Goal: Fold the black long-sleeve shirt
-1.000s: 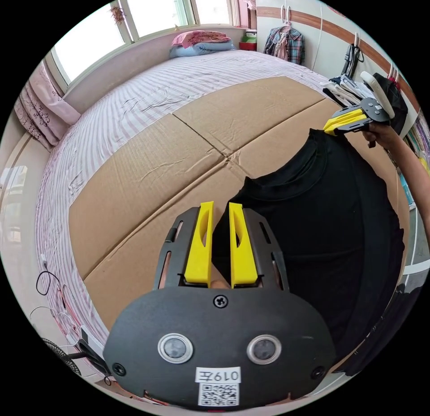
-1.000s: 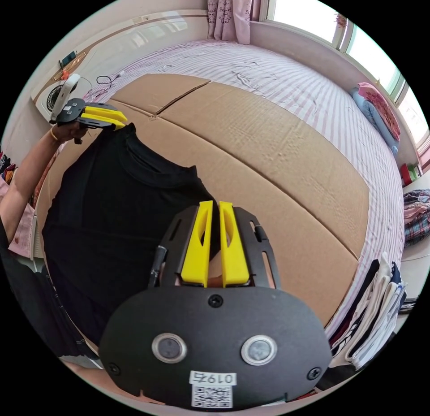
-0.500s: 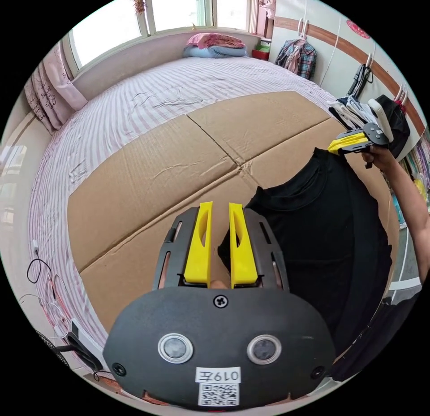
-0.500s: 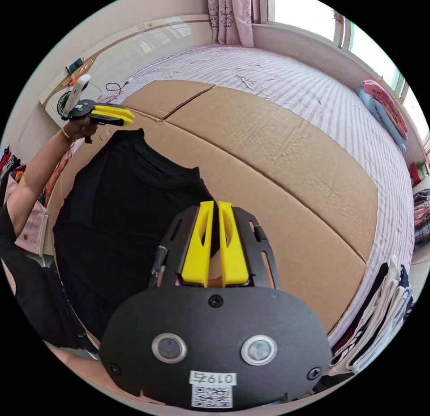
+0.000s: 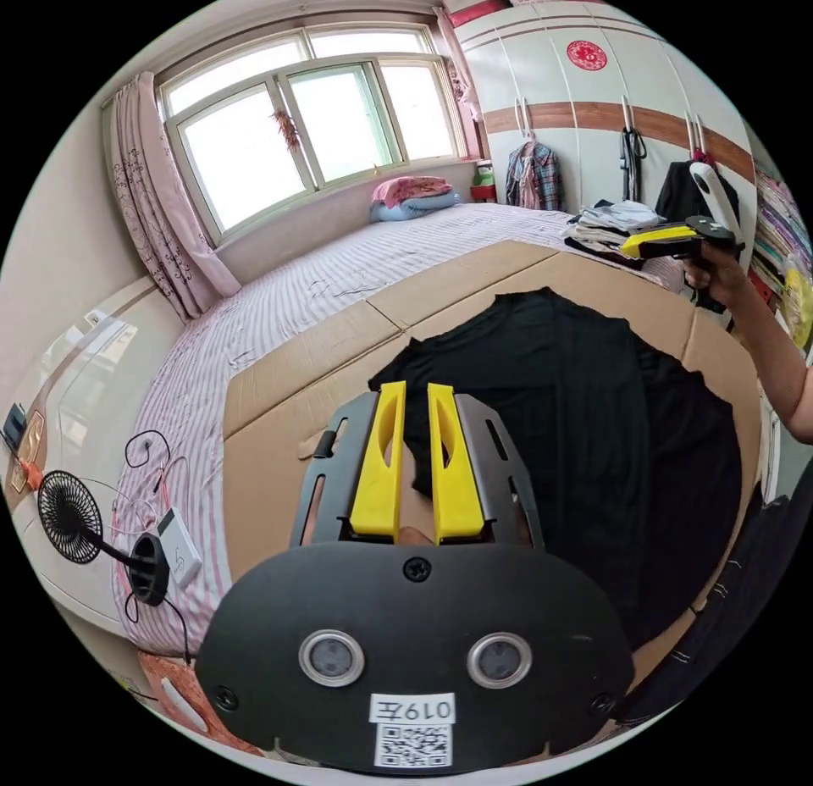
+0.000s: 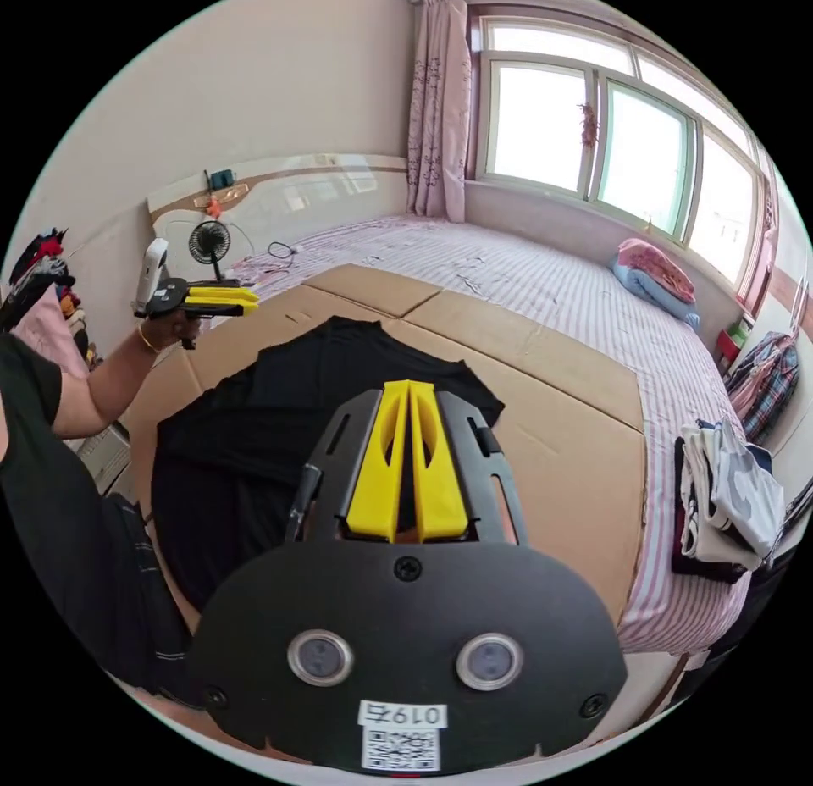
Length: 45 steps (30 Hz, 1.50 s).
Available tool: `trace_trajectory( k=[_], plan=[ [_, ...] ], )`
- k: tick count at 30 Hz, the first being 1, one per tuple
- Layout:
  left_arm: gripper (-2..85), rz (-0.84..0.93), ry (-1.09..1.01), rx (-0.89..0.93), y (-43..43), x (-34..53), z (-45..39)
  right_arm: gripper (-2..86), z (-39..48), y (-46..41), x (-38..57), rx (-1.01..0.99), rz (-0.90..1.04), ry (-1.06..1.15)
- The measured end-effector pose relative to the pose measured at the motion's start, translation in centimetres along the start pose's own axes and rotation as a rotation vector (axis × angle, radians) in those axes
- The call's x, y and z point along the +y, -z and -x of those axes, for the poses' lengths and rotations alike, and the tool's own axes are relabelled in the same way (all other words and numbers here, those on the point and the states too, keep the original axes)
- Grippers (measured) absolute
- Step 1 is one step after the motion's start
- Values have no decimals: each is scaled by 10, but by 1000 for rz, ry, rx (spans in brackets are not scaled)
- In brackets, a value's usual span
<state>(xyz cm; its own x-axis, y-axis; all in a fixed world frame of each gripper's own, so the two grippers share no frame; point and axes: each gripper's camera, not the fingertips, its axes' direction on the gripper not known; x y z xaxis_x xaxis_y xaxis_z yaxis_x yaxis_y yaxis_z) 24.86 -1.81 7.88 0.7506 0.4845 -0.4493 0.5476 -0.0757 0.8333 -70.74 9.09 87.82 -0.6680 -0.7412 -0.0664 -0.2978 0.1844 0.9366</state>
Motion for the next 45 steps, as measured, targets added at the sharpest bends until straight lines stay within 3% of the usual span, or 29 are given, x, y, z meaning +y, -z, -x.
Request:
trace_trajectory(
  k=[8,16,21,33,37,45],
  plan=[
    [10,6,-25,162,103,87,-152,-6,174,81,107,170,-74,-27],
    [11,6,-188,242,142,100,-251,61,247,123,155,192,22,-23],
    [10,-33,-214,340,160,100,-308,73,315,118,162,299,170,157],
    [8,-51,-258,382,184,81,-385,52,387,127,150,371,324,487],
    [10,-49,-258,406,187,76,-406,22,391,133,146,351,337,489],
    [24,-75,-516,288,191,65,-479,-6,368,175,135,184,258,381]
  ],
)
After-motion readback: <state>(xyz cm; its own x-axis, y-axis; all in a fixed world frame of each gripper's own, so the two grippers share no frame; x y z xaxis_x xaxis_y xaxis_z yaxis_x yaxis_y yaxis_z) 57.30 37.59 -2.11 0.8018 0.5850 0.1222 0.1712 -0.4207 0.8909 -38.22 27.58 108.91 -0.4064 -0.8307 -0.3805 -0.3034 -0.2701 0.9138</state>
